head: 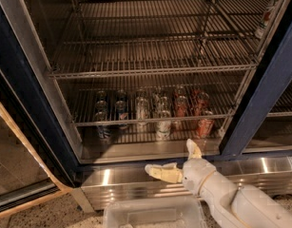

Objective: Pick coke can from bottom shelf of fridge

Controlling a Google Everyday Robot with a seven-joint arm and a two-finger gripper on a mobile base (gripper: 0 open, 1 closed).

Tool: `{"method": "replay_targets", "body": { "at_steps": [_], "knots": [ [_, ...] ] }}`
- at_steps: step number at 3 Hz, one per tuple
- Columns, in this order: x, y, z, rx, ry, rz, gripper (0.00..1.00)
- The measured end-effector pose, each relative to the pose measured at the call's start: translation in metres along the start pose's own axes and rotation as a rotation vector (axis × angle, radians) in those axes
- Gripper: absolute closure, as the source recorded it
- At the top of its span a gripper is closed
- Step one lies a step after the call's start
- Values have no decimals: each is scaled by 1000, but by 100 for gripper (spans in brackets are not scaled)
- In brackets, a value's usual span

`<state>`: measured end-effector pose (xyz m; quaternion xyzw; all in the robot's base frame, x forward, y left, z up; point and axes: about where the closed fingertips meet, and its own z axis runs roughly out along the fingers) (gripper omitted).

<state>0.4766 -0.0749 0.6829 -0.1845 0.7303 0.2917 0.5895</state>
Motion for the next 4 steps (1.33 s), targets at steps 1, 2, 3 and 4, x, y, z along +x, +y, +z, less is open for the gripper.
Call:
{"method": "replay_targets", "body": {
  "at_steps": [1, 2, 3, 4],
  "knots": [
    [13, -15, 14, 28, -62, 35, 0],
    [23, -14, 17, 21, -72, 73, 0],
    [24, -16, 20, 21, -78, 76, 0],
    [21, -32, 27, 60, -132, 83, 0]
  ]
}}
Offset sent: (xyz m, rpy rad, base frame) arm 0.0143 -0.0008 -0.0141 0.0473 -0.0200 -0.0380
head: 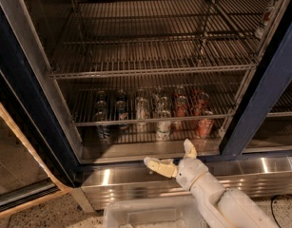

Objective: Pick coke can from bottom shelf of fridge

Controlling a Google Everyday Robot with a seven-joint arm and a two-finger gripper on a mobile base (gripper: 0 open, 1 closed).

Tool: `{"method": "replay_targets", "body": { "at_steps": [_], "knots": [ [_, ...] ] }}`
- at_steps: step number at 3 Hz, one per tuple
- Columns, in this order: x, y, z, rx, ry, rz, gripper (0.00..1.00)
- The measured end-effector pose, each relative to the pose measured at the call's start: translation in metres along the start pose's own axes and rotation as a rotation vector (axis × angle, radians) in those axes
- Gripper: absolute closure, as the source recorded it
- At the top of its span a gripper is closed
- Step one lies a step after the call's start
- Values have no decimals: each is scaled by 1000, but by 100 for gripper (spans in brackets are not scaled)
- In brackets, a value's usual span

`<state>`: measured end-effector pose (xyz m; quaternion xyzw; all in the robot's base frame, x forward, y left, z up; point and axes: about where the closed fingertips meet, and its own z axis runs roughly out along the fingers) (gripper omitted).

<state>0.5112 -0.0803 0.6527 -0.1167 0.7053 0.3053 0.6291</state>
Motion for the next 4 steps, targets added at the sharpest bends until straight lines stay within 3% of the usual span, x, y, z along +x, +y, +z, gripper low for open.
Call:
{"method": "replay_targets", "body": {
  "at_steps": [1, 2, 4],
  "knots": [
    [0, -22, -1, 80, -55, 11, 0],
    [8, -40, -4, 149, -37, 8, 0],
    [9, -39, -2, 165, -30, -7, 0]
  ]
}}
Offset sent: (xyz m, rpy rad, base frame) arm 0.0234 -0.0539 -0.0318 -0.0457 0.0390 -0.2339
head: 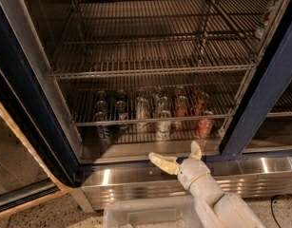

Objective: Pick coke can from bottom shelf of fridge

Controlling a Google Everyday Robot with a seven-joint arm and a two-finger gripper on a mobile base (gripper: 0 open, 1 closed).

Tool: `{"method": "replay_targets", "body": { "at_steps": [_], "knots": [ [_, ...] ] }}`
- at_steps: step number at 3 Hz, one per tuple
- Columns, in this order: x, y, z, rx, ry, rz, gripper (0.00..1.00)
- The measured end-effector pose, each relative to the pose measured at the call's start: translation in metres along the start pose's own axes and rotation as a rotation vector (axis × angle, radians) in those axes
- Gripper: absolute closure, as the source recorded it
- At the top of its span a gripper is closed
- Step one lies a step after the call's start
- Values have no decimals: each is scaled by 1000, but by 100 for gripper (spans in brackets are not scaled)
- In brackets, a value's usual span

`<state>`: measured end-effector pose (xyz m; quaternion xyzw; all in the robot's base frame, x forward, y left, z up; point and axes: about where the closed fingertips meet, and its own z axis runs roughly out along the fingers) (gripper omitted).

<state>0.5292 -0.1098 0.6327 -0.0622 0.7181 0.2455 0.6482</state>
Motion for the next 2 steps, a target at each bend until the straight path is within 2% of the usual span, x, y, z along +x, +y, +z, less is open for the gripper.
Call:
{"method": "replay_targets", "body": {
  "at_steps": [1, 2],
  "knots": [
    [1, 6, 9, 39, -19, -40, 0],
    [9, 1, 14, 107, -23, -78, 0]
  ]
}}
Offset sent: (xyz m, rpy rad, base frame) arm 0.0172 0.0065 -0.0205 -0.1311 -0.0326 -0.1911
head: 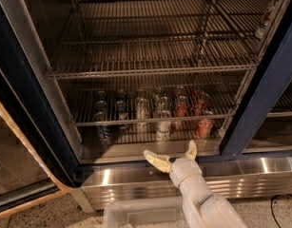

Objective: Pick coke can from bottom shelf of fridge

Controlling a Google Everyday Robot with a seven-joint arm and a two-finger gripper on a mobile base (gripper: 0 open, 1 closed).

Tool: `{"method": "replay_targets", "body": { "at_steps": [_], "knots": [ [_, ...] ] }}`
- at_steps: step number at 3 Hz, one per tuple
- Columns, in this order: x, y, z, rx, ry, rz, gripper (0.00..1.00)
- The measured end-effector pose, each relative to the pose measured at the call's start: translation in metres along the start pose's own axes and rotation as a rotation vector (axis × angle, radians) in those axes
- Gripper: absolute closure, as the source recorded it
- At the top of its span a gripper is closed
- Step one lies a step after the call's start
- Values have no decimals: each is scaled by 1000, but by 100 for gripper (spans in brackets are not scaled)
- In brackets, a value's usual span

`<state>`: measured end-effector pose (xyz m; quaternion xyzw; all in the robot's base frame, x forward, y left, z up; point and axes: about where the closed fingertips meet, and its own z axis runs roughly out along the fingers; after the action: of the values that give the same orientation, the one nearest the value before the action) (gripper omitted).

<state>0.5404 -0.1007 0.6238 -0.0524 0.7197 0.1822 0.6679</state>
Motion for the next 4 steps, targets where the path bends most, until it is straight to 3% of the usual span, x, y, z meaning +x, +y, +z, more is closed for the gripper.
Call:
{"method": "replay_targets", "body": {
  "at_steps": [2, 4],
  "knots": [
    [30, -24, 9, 165, 66, -134, 0],
    [30, -32, 16, 186, 49, -136, 0]
  ]
}}
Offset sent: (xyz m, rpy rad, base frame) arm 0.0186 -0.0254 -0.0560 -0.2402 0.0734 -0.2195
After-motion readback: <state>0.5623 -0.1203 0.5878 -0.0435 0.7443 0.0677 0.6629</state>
